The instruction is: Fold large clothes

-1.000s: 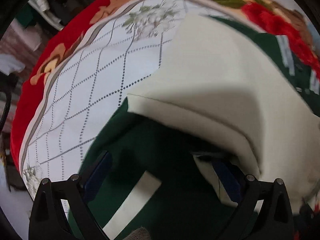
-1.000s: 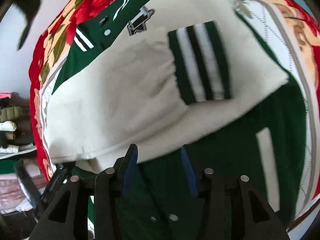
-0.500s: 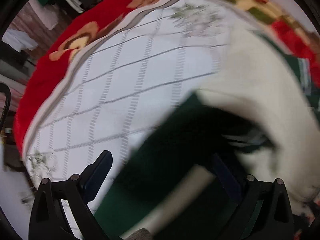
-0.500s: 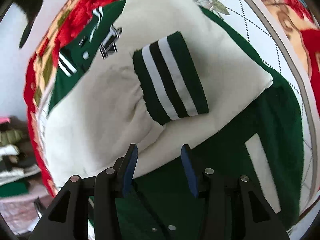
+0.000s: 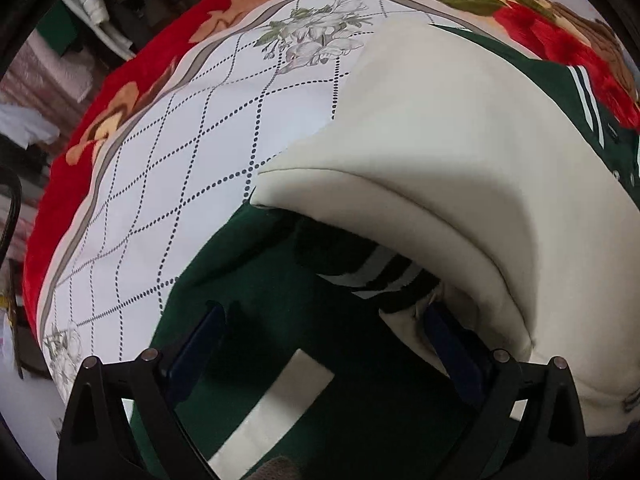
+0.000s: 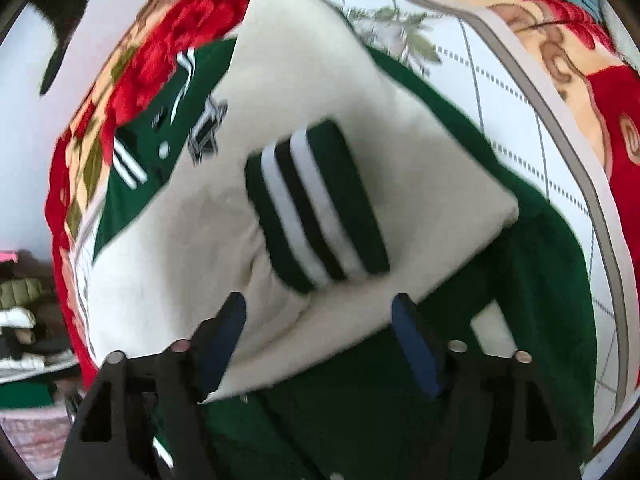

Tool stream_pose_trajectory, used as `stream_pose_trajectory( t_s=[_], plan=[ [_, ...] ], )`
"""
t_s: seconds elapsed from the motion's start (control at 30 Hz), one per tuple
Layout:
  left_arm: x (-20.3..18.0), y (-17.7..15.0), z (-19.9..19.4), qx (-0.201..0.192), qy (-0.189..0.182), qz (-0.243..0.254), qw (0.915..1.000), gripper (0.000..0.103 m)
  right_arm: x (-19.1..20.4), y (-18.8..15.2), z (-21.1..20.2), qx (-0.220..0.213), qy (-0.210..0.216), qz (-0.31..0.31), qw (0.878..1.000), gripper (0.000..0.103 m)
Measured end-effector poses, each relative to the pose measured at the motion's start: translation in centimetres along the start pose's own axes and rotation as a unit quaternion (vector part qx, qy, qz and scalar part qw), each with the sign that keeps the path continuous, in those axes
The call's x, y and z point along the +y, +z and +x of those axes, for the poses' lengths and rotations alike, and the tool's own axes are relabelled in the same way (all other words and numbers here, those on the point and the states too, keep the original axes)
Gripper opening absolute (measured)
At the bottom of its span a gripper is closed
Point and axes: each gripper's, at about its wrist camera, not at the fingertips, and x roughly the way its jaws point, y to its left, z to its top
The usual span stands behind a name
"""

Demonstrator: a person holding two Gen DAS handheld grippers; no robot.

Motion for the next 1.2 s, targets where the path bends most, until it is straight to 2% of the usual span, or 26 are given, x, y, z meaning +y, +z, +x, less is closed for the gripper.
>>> stream_pose_trajectory(
  t_s=[0.07,0.13,0.17,0.2,0.23,0.27,0.3,0.37,0.47,0.57,0.63,0.7,0.73,0.77,0.8,0.83,0.87,0.9,0.97,1.0,1.1,1.2],
  plan=[
    [-0.4,0.1,-0.2,0.001,0.004,0.007,1.0000,0.103,0.0,0.9,0.8,-0.005,-0.016,-0.005,1.000,0.078],
    [-0.2,0.2,-1.0,0.003,0.004,0.010,0.9999,0.103,0.4,1.9,2.3,0.004,-0.010,-0.014,1.000,0.077],
    [0.1,0.1,-1.7,0.000,0.005,0.010,0.9999,0.103,0.6,2.2,2.9,0.004,-0.020,-0.022,1.000,0.069],
    [0.2,-0.2,-2.2,-0.003,0.004,0.009,0.9999,0.103,0.9,2.5,3.2,0.001,-0.023,-0.030,0.999,0.053],
    [0.7,-0.4,-2.8,-0.005,0.003,0.008,0.9999,0.103,1.6,2.9,3.1,-0.015,-0.034,-0.054,0.998,0.030],
    [1.0,-0.7,-3.2,-0.005,0.005,0.006,1.0000,0.103,2.2,3.1,2.5,-0.028,-0.040,-0.071,0.996,0.016],
    [1.5,-1.1,-3.8,-0.006,0.003,0.001,1.0000,0.103,2.6,3.3,1.8,-0.039,-0.038,-0.078,0.995,0.015],
    [2.1,-1.6,-4.5,-0.004,0.001,-0.012,0.9999,0.103,3.5,4.0,-1.9,-0.096,-0.019,-0.085,0.992,0.015],
    [1.5,-1.6,-4.2,0.003,-0.004,-0.031,0.9995,0.103,4.8,4.7,-6.0,-0.155,-0.005,-0.095,0.983,0.015],
    [0.8,-0.4,-2.9,0.007,0.012,-0.052,0.9986,0.103,5.6,5.5,-6.8,-0.168,-0.017,-0.096,0.981,0.015],
    [0.2,0.6,-0.9,0.013,0.044,-0.052,0.9976,0.103,5.5,6.2,-5.3,-0.145,-0.037,-0.086,0.985,0.015],
    [0.3,1.0,0.5,0.015,0.052,-0.055,0.9970,0.103,4.8,6.6,-3.2,-0.113,-0.058,-0.072,0.989,0.018],
    [0.5,1.2,0.7,0.009,0.053,-0.053,0.9972,0.103,4.2,6.9,-1.5,-0.081,-0.072,-0.068,0.992,0.019],
    [0.6,1.2,0.6,0.006,0.058,-0.046,0.9973,0.103,3.1,7.1,0.5,-0.038,-0.084,-0.055,0.994,0.024],
    [1.0,1.2,0.5,0.007,0.060,-0.040,0.9974,0.103,1.7,7.1,1.8,-0.002,-0.075,-0.033,0.997,0.029],
    [1.4,1.1,0.3,0.012,0.063,-0.037,0.9973,0.103,0.6,6.8,2.3,0.015,-0.057,-0.013,0.998,0.032],
    [2.0,0.9,0.0,0.021,0.067,-0.035,0.9969,0.103,-0.1,6.6,2.3,0.022,-0.049,-0.002,0.999,0.044],
    [2.4,0.6,-0.4,0.025,0.064,-0.033,0.9971,0.103,-0.8,6.2,2.0,0.025,-0.042,0.004,0.999,0.060],
    [3.2,-0.5,-1.6,0.025,0.053,-0.022,0.9980,0.103,-2.2,4.7,0.6,0.022,-0.028,0.001,0.999,0.074],
    [3.6,-1.4,-2.4,0.022,0.048,-0.009,0.9986,0.103,-2.8,3.6,-0.2,0.015,-0.029,-0.003,0.999,0.074],
    [3.9,-4.2,-4.3,0.017,0.049,0.035,0.9980,0.103,-4.8,0.3,-1.5,0.019,-0.071,-0.024,0.997,0.074],
    [2.9,-7.0,-5.4,0.023,0.045,0.074,0.9960,0.103,-7.8,-2.6,-1.7,0.013,-0.161,-0.049,0.986,0.074]
  ],
)
